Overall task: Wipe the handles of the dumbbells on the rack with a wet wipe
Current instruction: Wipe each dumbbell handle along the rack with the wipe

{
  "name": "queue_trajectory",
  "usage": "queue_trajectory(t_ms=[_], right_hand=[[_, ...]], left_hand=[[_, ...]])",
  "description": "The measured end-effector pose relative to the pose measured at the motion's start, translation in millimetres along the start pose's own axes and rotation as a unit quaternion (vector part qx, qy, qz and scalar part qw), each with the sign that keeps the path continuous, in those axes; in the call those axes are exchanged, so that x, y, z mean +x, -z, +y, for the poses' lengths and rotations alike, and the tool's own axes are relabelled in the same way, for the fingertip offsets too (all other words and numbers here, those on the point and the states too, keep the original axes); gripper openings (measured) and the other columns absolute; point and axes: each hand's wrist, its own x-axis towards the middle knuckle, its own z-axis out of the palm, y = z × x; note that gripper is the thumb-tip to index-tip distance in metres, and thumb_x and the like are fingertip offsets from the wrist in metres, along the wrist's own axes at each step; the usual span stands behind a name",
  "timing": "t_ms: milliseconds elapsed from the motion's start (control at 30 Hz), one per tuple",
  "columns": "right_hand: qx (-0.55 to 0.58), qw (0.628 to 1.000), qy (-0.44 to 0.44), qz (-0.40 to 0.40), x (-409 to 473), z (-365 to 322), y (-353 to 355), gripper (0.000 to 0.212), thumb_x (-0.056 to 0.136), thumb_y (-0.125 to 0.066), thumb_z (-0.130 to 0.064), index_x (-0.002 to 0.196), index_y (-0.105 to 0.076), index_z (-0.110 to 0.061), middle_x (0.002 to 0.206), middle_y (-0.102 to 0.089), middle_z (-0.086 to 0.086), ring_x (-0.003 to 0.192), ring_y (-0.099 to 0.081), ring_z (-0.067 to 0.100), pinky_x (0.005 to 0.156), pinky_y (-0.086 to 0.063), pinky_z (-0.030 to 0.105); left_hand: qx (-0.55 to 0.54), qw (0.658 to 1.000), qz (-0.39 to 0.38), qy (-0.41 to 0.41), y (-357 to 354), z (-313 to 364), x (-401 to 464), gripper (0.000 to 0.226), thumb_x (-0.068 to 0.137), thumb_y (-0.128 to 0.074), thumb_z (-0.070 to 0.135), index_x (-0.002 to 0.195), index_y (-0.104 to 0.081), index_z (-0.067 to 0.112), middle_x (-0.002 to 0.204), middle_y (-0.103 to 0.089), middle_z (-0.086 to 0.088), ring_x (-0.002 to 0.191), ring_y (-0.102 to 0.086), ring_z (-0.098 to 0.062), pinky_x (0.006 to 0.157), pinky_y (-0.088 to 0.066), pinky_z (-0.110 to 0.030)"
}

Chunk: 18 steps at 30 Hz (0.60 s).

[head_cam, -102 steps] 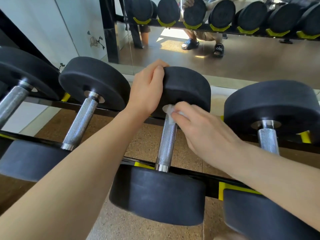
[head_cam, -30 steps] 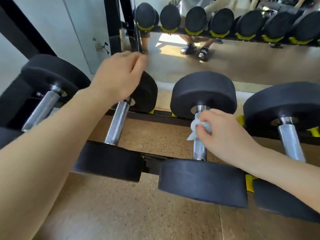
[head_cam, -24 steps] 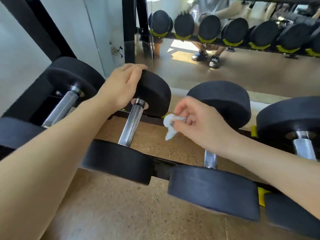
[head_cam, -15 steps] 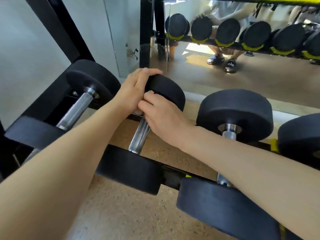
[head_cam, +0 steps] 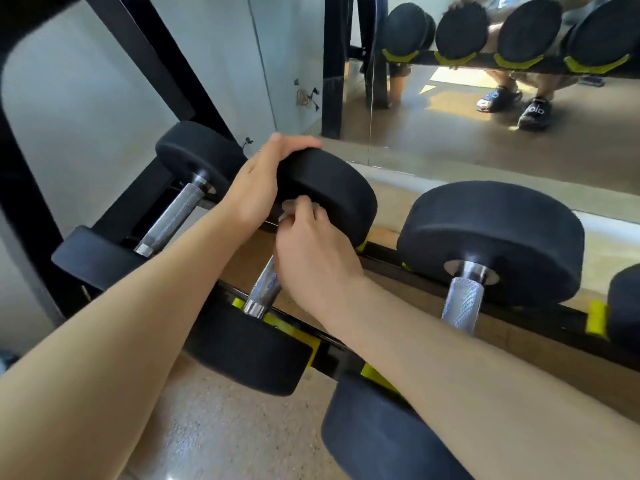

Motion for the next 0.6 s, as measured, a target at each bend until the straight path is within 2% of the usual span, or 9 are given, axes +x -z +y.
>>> queue_trajectory(t_ms=[100,167,233,333,433,533,600], right_hand=[[0.046,0.998,-0.022,-0.022,-4,2,5,0.054,0.091,-0.065,-0.022,0.137,-0.046,-0.001,0.140,-0.037,0.019,0.124,-0.049,0.031,0.089,-0.052,0.031],[0.084,0.995,-0.047,-0.027,-6,2,5,0.056,0.092,-0.064,-0.027,0.139,-0.044,-0.004,0.139,-0.038,0.018,0.120,-0.052,0.028,0.089,-0.054,0.030],[0.114,0.992,-0.058,-0.002,-4,2,4,0.050,0.096,-0.057,-0.029,0.139,-0.046,-0.006,0.135,-0.042,0.015,0.113,-0.057,0.025,0.086,-0.055,0.029],[0.111,0.990,-0.078,0.027,-1,1,2,0.044,0.100,-0.047,-0.031,0.138,-0.049,-0.007,0.127,-0.049,0.013,0.105,-0.062,0.024,0.082,-0.056,0.026],[0.109,0.989,-0.089,0.036,-1,-2,5,0.040,0.102,-0.042,-0.034,0.129,-0.055,-0.008,0.116,-0.053,0.010,0.092,-0.062,0.018,0.073,-0.055,0.024],[0.103,0.988,-0.108,0.035,1,-2,8,0.034,0.101,-0.039,-0.034,0.118,-0.061,-0.014,0.100,-0.052,0.001,0.078,-0.054,0.009,0.057,-0.040,0.013],[0.108,0.985,-0.135,0.024,5,-4,10,0.030,0.100,-0.040,-0.031,0.105,-0.065,-0.015,0.085,-0.049,-0.004,0.069,-0.047,0.007,0.050,-0.030,0.013]], left_hand=[[-0.008,0.999,0.019,0.025,-3,5,0,0.059,0.113,-0.011,0.040,0.126,-0.068,0.034,0.129,-0.065,0.021,0.121,-0.054,0.008,0.101,-0.037,-0.006],[-0.005,1.000,0.015,0.023,-3,6,0,0.060,0.113,-0.010,0.040,0.126,-0.068,0.035,0.130,-0.064,0.021,0.121,-0.053,0.008,0.100,-0.036,-0.005],[-0.002,1.000,0.010,0.013,-1,5,0,0.060,0.113,-0.009,0.039,0.126,-0.068,0.035,0.130,-0.063,0.020,0.121,-0.053,0.007,0.100,-0.036,-0.005],[0.011,1.000,-0.013,0.003,6,2,10,0.061,0.112,-0.009,0.042,0.121,-0.069,0.036,0.124,-0.066,0.019,0.116,-0.056,0.006,0.100,-0.037,-0.011],[-0.003,1.000,-0.018,0.015,14,-4,23,0.057,0.111,-0.016,0.048,0.104,-0.073,0.042,0.107,-0.072,0.017,0.105,-0.064,0.001,0.101,-0.044,-0.026],[-0.008,1.000,-0.020,0.022,16,-16,35,0.060,0.111,-0.018,0.047,0.097,-0.074,0.032,0.097,-0.074,0.009,0.098,-0.066,-0.007,0.098,-0.048,-0.033],[-0.006,1.000,-0.023,0.012,17,-24,40,0.061,0.111,-0.017,0.045,0.096,-0.073,0.029,0.092,-0.071,0.008,0.092,-0.064,-0.006,0.090,-0.047,-0.030]])
